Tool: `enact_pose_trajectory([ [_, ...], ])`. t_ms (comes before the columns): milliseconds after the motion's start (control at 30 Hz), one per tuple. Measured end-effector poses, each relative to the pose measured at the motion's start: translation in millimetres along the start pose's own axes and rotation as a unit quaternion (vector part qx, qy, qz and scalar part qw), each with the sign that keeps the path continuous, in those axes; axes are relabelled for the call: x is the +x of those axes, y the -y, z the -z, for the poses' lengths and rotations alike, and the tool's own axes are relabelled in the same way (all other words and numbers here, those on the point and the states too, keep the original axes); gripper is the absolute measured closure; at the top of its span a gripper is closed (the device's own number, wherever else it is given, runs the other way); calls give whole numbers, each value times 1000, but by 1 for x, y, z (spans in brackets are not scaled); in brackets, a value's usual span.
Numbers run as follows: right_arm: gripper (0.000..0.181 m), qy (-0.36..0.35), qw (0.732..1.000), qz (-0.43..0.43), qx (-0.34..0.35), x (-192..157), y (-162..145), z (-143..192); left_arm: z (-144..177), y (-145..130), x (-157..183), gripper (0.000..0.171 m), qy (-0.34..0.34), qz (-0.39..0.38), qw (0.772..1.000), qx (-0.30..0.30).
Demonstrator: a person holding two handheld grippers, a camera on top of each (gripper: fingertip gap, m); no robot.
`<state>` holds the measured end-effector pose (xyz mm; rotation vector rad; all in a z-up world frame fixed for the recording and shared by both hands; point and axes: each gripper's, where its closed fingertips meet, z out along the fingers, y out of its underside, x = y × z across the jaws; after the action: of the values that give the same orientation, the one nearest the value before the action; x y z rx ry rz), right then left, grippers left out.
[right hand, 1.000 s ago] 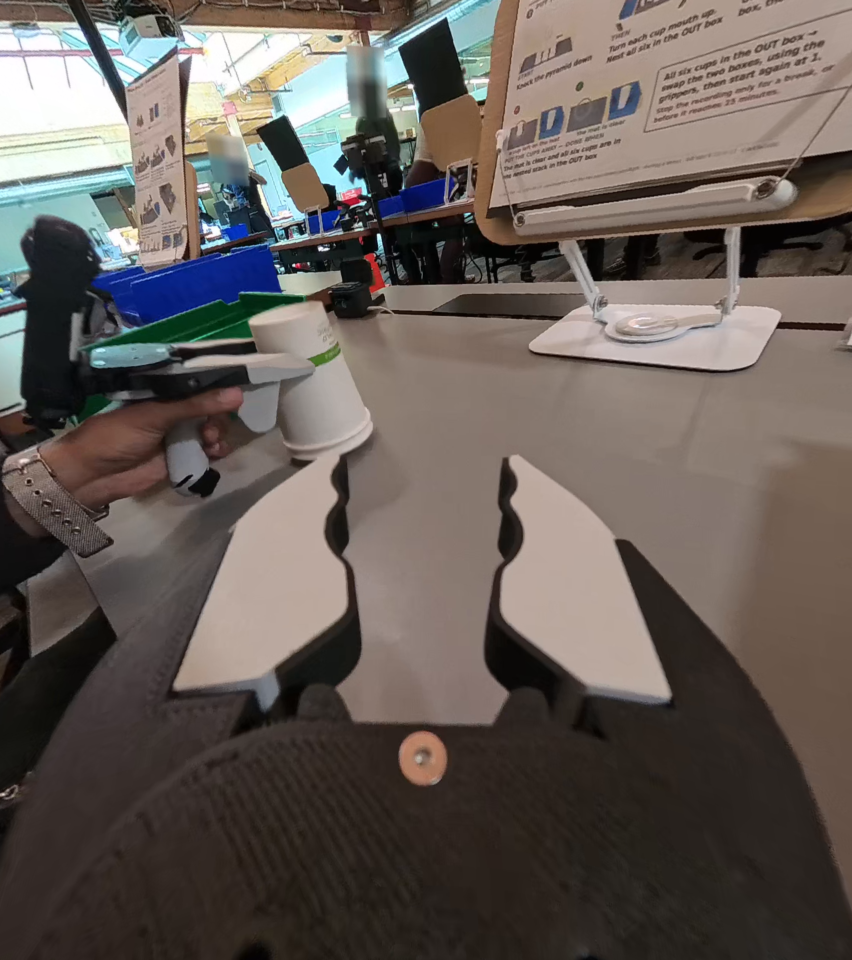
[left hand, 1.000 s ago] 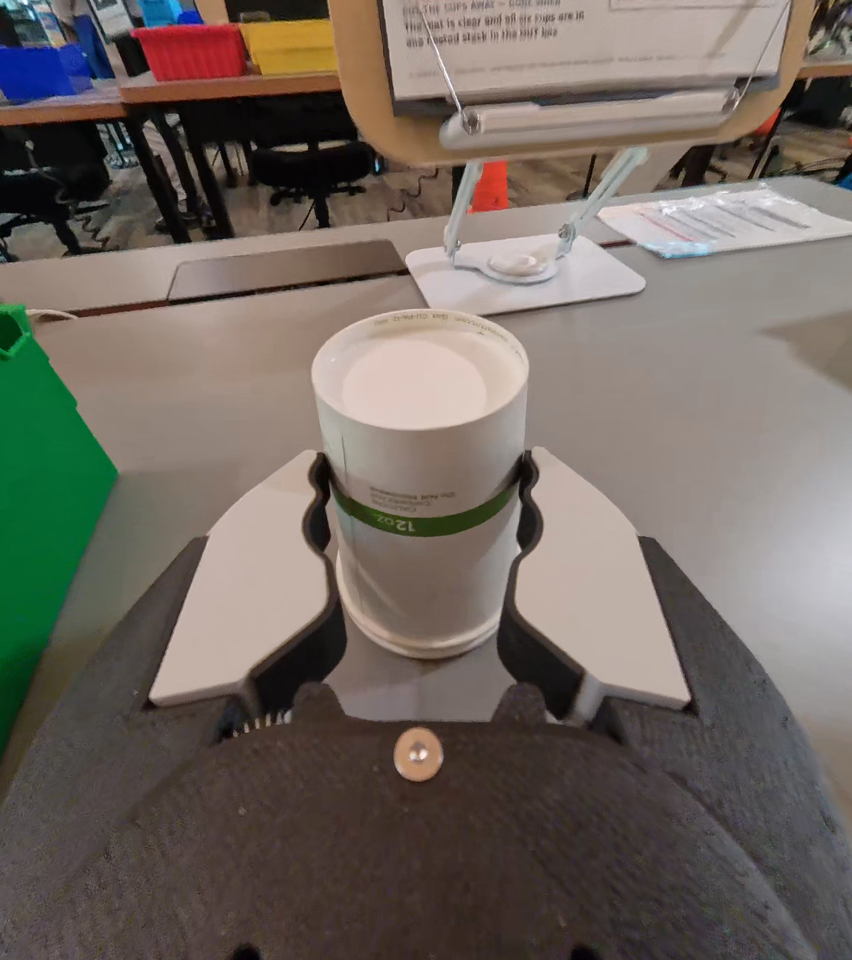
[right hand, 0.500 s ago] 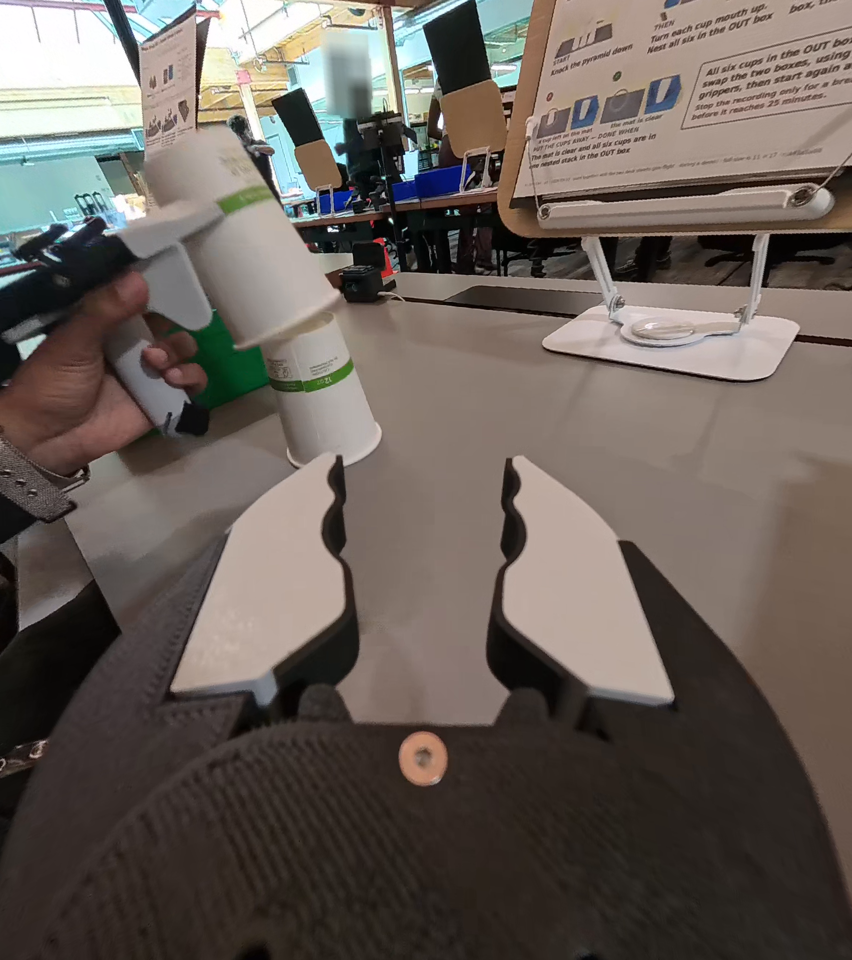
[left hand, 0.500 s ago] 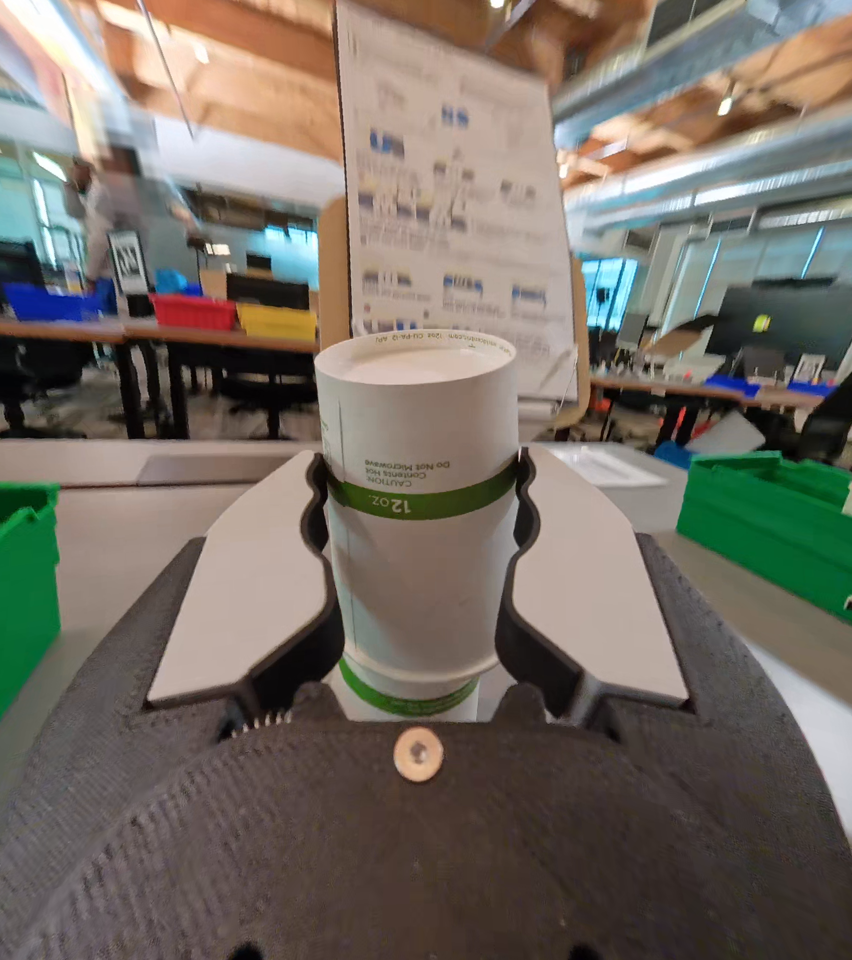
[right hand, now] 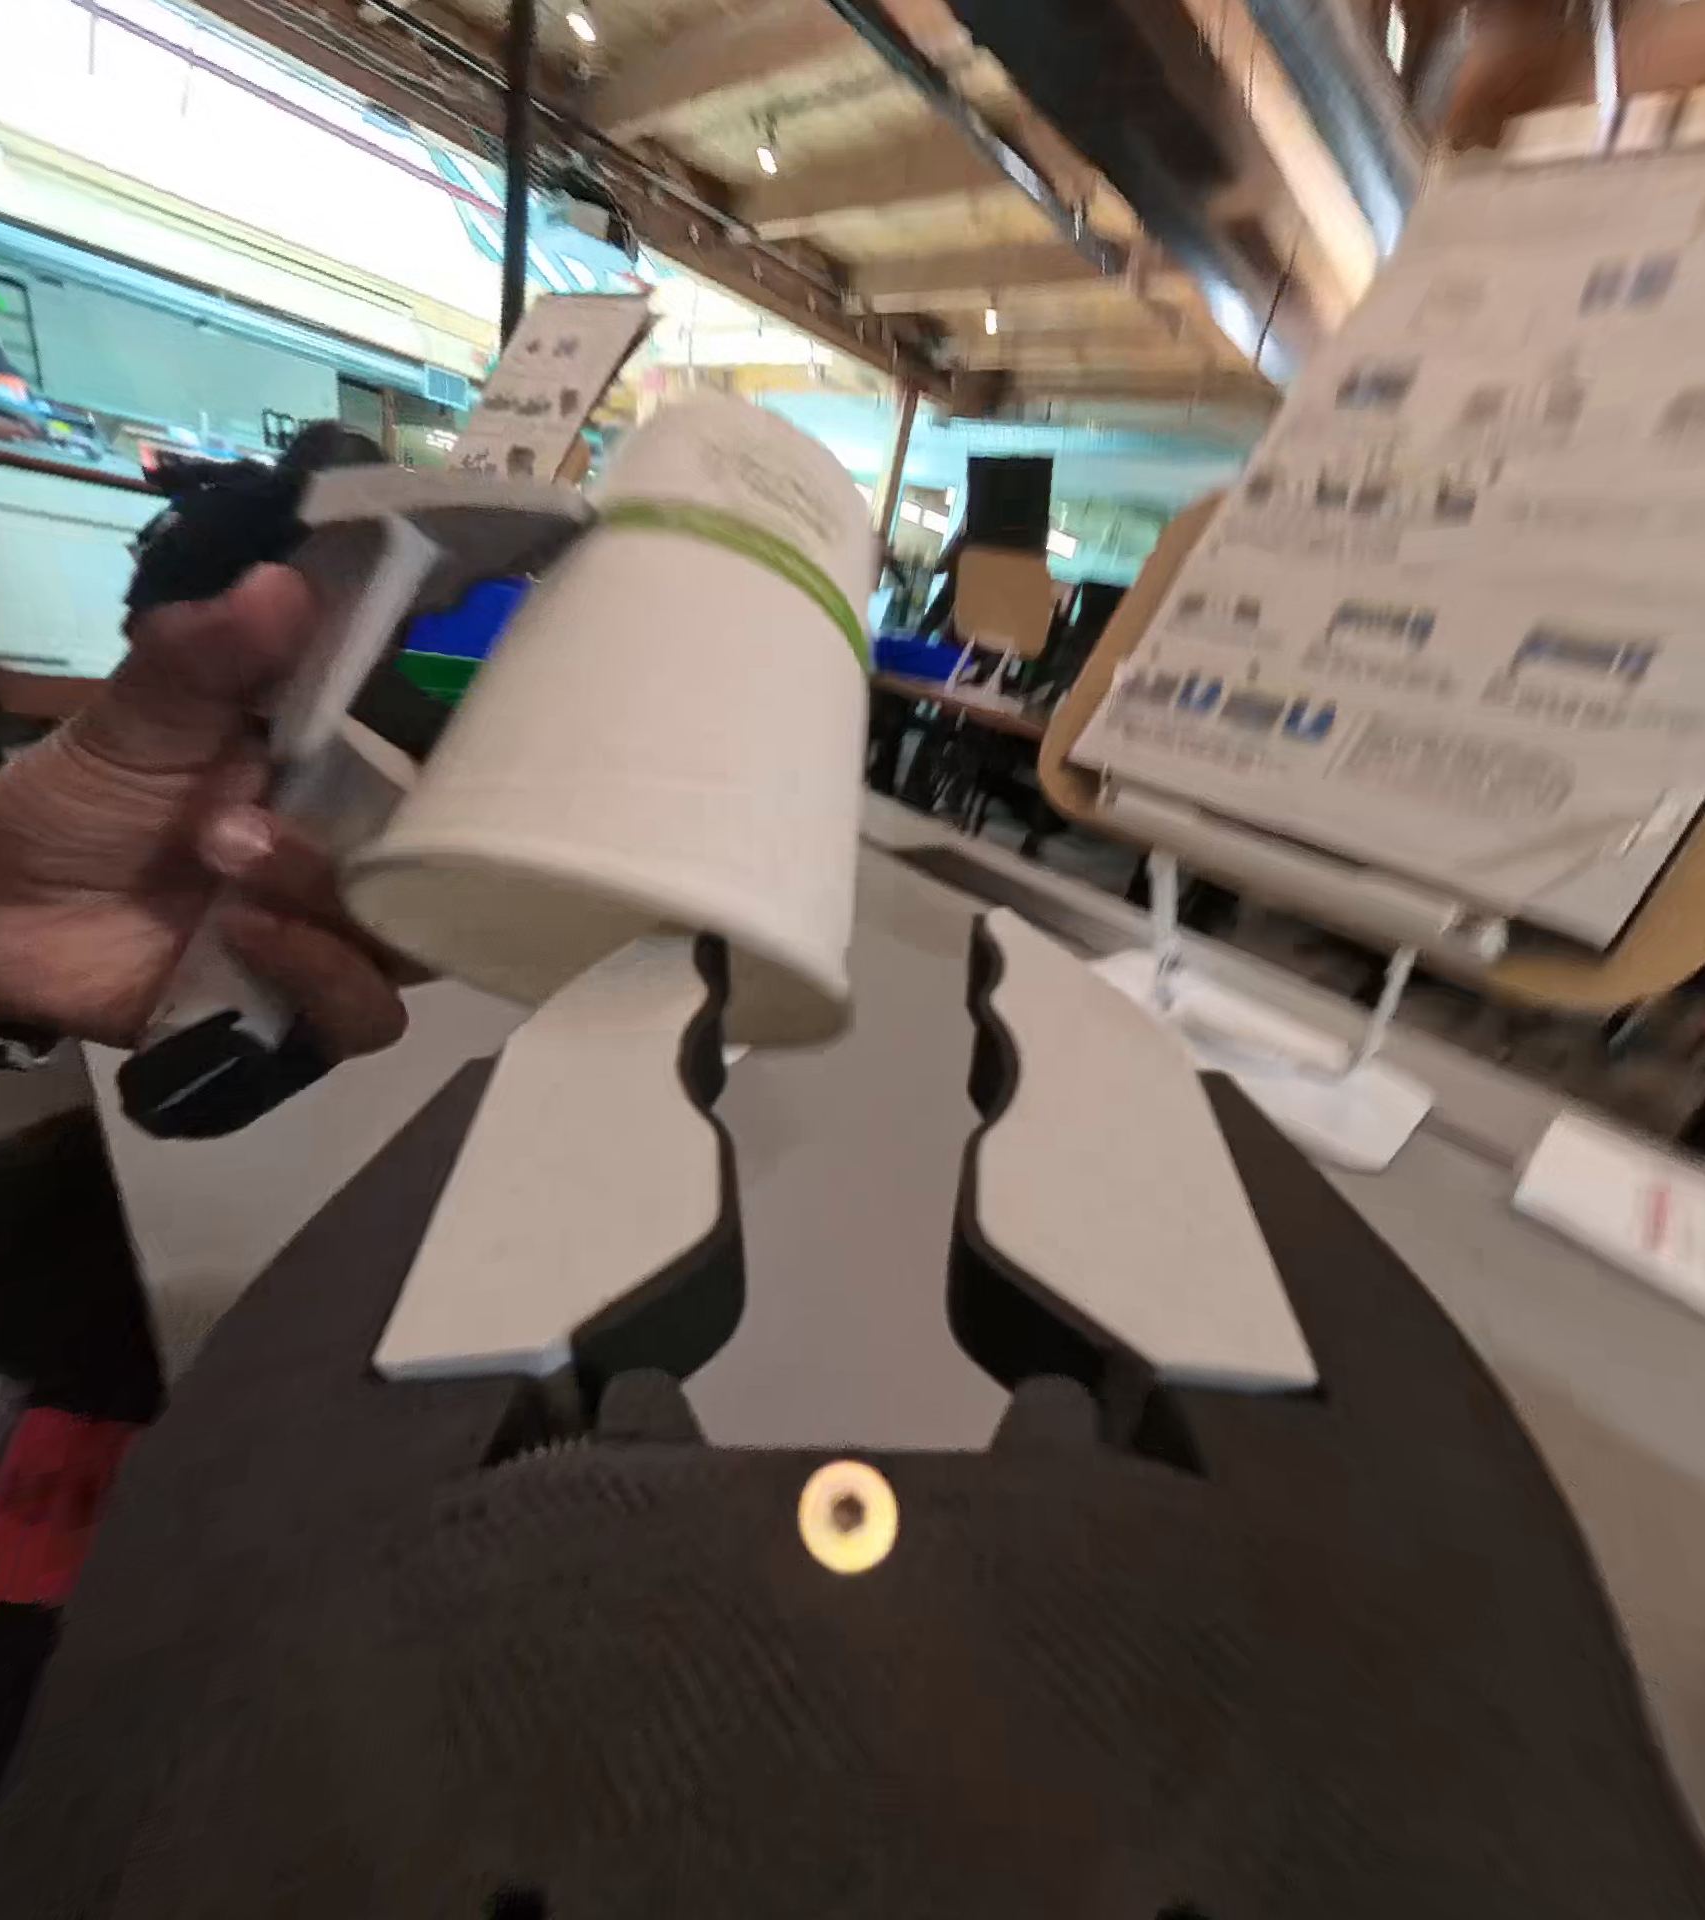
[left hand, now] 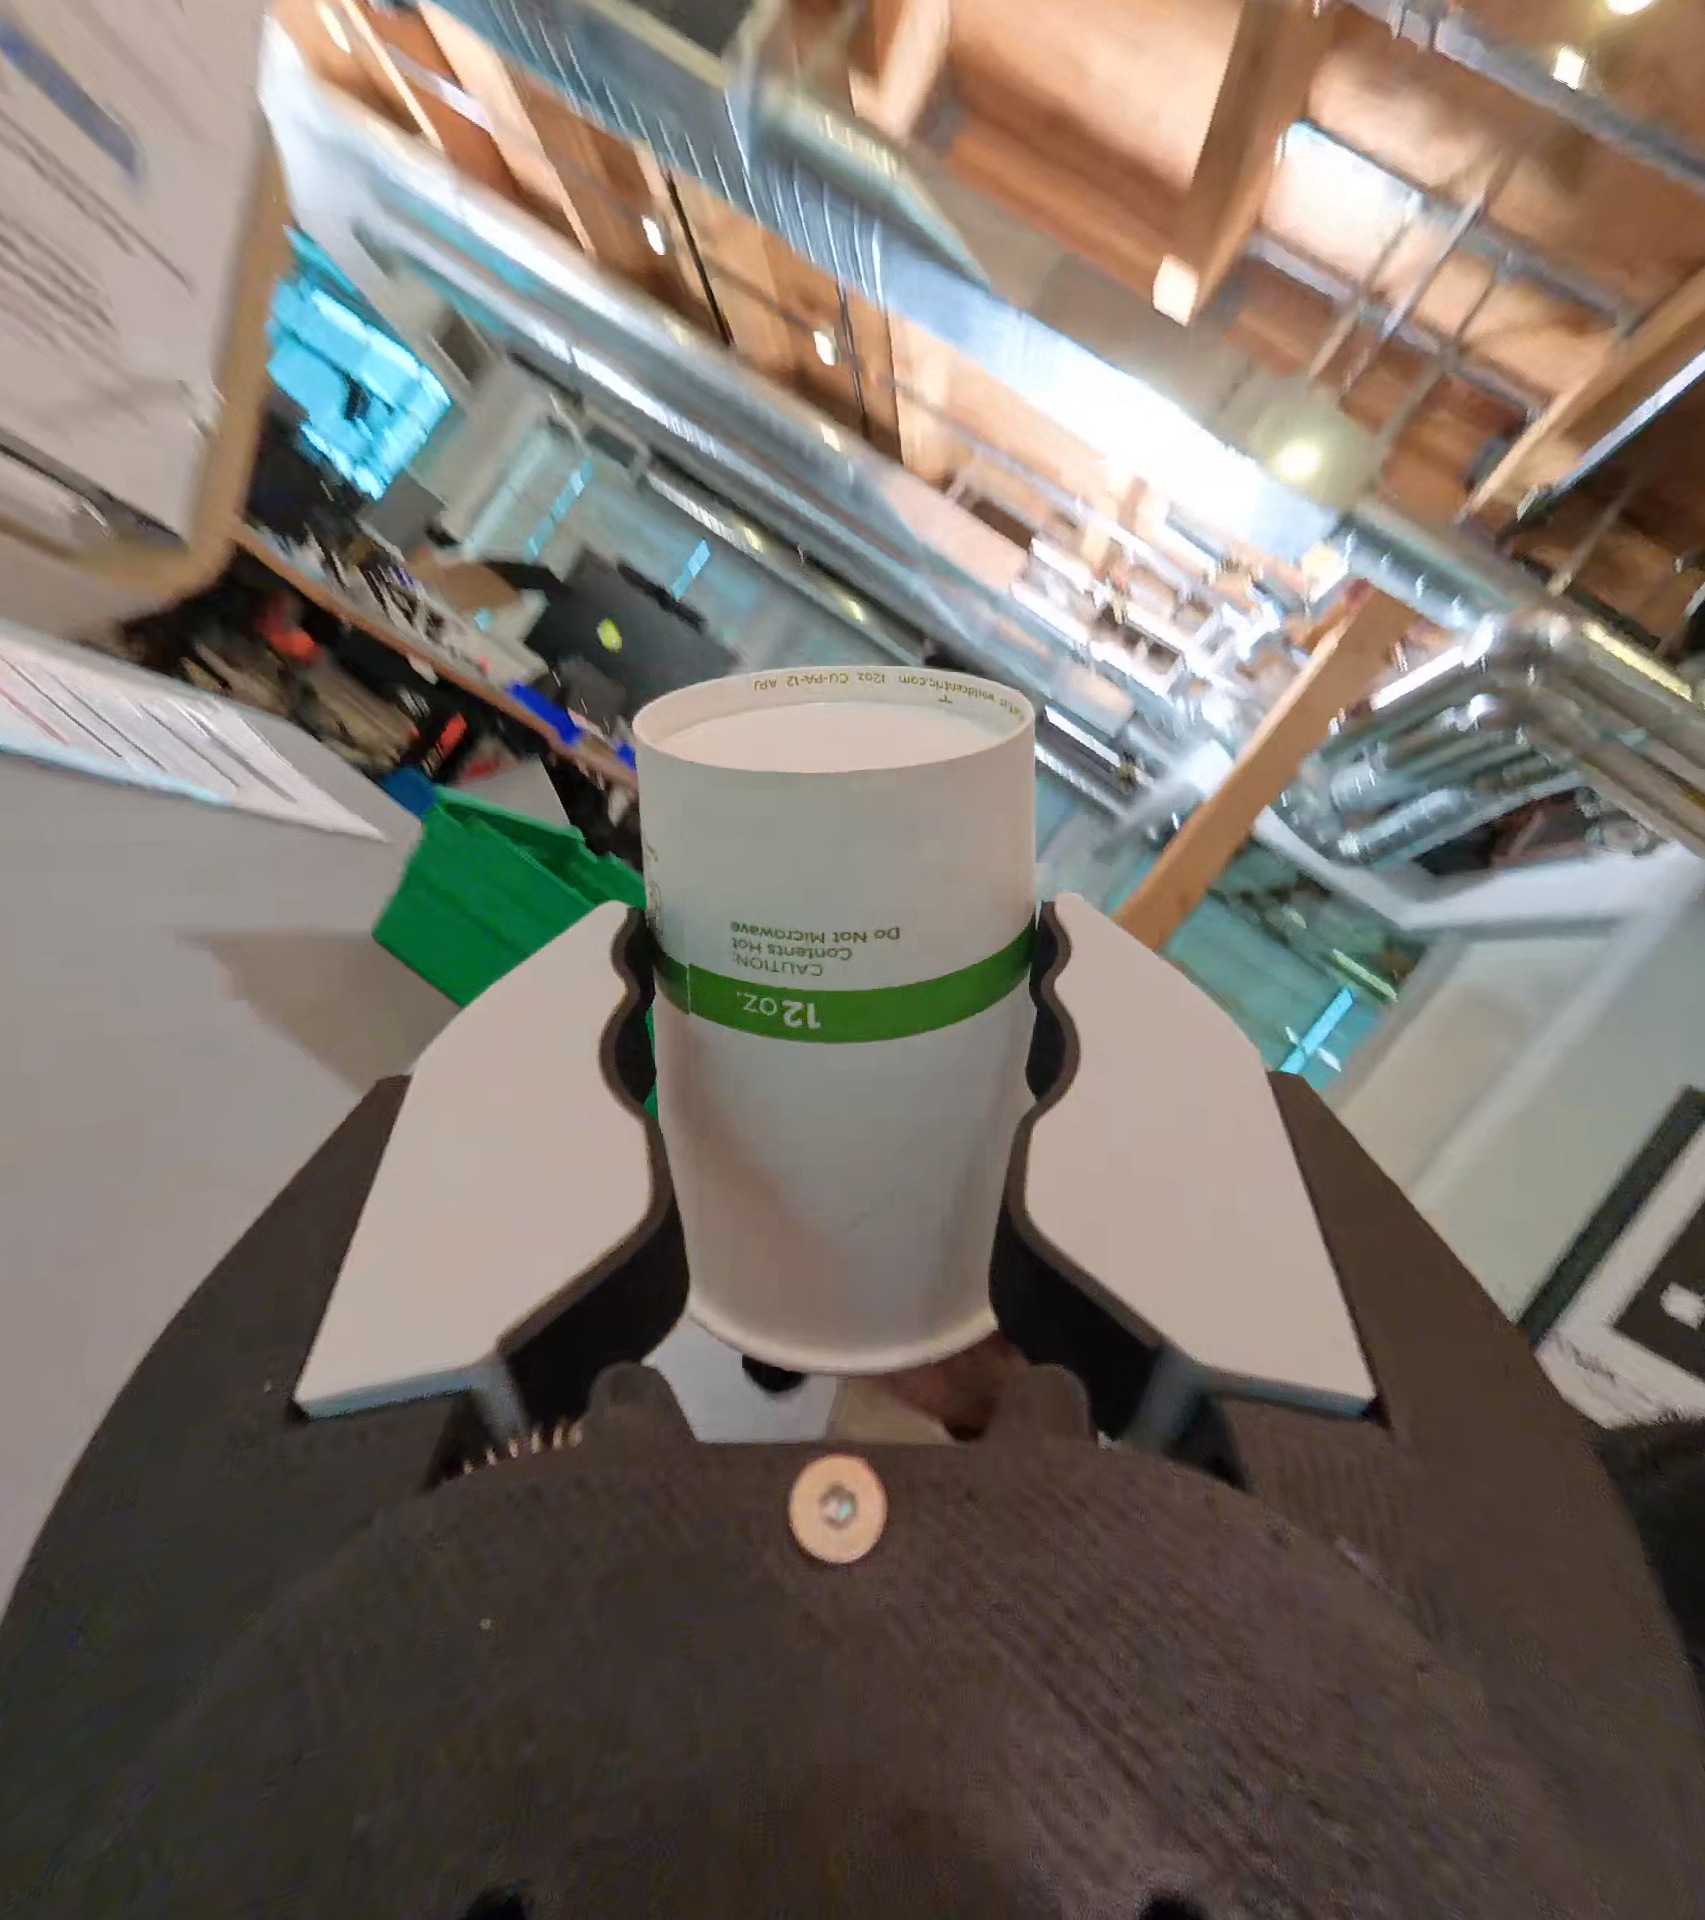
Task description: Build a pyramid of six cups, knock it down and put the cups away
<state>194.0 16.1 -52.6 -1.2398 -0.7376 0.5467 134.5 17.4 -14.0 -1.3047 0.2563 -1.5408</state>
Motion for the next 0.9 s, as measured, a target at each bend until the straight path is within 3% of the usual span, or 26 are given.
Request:
enact_pose_trajectory([
  [67, 170, -26, 996, 81, 28, -2, 13, 5, -8, -23, 7, 100, -19, -3, 999, -45],
  [133, 178, -62, 992, 110, 25, 9, 20, 9, -11, -31, 9, 97, -22, 0, 998, -61],
  [267, 180, -84, 996, -24, 12, 44, 14, 15, 1, -11, -19, 92, 53, -50, 996, -42],
  [367, 180, -53, 990, -100, -89, 59, -24, 14, 18, 5, -42, 93, 139, -214, 965, -57],
  [400, 180, -30, 984, -113, -133, 59, -39, 14, 22, 4, -48, 92, 163, -294, 938, -85],
  [467, 180, 2, 970, -153, -188, 58, -58, 16, 28, -4, -58, 84, 198, -459, 853, -149],
  [533, 180, 35, 953, -227, -199, 54, -59, 17, 27, -15, -63, 77, 215, -581, 764, -180],
  [567, 180, 52, 942, -269, -196, 50, -57, 17, 24, -25, -62, 76, 208, -615, 735, -195],
  [667, 180, 94, 915, -323, -223, 36, -63, 19, 16, -57, -59, 76, 176, -692, 659, -236],
  [767, 180, 103, 908, -272, -301, 21, -88, 23, 11, -72, -53, 79, 151, -762, 581, -243],
  [833, 178, 110, 910, -253, -309, 15, -90, 21, 15, -85, -57, 82, 131, -785, 541, -271],
  [900, 180, 163, 907, -267, -283, 0, -78, 20, 20, -92, -63, 95, 124, -790, 525, -292],
])
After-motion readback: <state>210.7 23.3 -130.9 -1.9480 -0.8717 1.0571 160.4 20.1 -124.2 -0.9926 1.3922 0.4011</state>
